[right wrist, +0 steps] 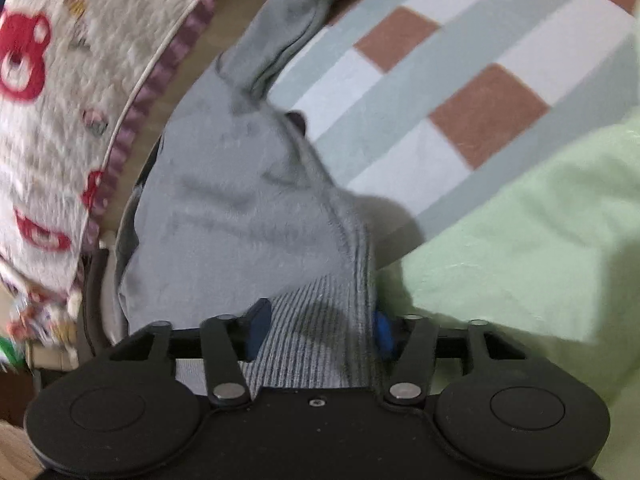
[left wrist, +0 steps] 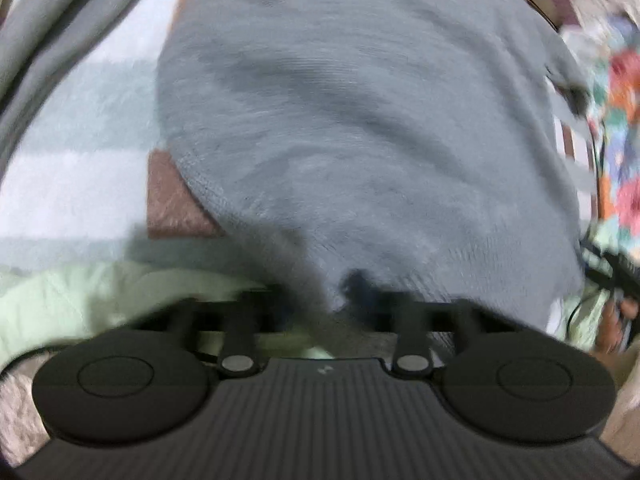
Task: Fold clothes
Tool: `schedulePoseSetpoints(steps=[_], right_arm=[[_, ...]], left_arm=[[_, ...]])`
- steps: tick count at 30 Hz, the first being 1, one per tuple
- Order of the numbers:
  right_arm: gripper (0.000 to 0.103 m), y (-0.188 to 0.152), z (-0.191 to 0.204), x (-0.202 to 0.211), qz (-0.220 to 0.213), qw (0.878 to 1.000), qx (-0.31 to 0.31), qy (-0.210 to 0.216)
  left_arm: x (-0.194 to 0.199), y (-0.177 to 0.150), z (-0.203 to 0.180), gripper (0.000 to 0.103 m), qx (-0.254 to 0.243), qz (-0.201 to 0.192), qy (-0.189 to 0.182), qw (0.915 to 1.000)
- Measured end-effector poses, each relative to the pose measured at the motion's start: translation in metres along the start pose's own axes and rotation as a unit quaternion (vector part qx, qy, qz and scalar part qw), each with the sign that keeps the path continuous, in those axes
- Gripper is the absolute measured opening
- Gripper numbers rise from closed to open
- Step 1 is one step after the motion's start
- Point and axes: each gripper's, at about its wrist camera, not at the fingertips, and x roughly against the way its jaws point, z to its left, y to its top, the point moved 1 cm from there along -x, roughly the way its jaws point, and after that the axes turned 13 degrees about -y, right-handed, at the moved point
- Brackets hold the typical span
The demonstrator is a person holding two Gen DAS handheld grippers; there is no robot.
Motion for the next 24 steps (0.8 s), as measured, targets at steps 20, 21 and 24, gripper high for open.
schedulePoseSetpoints(steps=[20, 21, 24], right_arm=[[0.024, 0.015, 0.042, 0.009, 0.044, 0.961, 0.199, -0.186], [0.027, 0.018, 0.045, 0.013, 0.039, 0.960, 0.198, -0.191], [0.037, 0.037, 0.053, 0.045, -0.018, 0.960, 0.193, -0.204]], left_arm=[[0.033, -0.043, -0.012, 0.011, -0.085, -0.004, 0.020, 0.9962], [0.040, -0.043, -0.013, 0.014, -0.092, -0.012, 0.024, 0.9954], [0.070, -0.042, -0.011, 0.025, -0.106, -0.075, 0.016, 0.9914]])
